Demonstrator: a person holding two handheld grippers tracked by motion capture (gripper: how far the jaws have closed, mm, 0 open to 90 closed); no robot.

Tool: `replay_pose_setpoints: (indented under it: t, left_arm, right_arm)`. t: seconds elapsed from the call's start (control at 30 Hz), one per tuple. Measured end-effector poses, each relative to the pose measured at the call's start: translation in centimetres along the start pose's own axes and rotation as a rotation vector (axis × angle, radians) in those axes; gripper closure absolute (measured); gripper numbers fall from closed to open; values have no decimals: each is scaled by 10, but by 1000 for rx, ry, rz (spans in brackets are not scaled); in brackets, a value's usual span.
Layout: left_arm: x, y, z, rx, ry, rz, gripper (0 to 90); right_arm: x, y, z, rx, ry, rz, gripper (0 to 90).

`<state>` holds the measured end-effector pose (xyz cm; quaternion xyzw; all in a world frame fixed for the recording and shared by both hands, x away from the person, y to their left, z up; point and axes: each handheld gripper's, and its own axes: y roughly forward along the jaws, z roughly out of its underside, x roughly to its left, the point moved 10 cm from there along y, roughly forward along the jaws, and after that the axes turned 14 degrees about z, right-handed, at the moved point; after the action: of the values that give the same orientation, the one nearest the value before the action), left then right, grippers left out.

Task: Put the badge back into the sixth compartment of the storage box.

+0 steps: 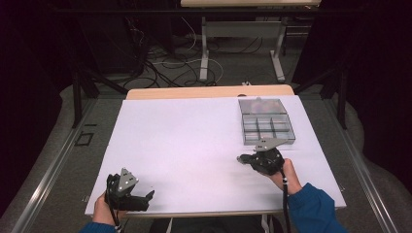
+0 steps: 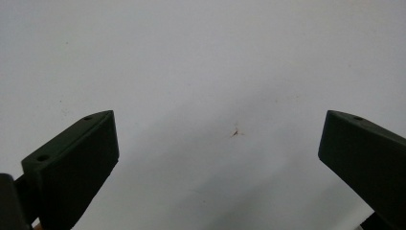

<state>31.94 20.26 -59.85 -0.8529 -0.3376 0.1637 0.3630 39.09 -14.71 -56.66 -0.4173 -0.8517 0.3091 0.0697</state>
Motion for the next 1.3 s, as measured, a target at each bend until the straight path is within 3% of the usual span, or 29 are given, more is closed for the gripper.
replay_pose_setpoints:
  t: [0.57, 1.0, 1.3]
  left_arm:
    - [0, 0, -1, -6, 2, 0, 0]
    - [0, 0, -1, -6, -2, 3, 0]
    - [1, 0, 0, -5, -3, -5, 0]
  right_arm:
    - [-32, -15, 22, 18, 41, 90, 886]
    - [-69, -29, 24, -5, 92, 193, 886]
    - [-82, -31, 23, -8, 103, 232, 885]
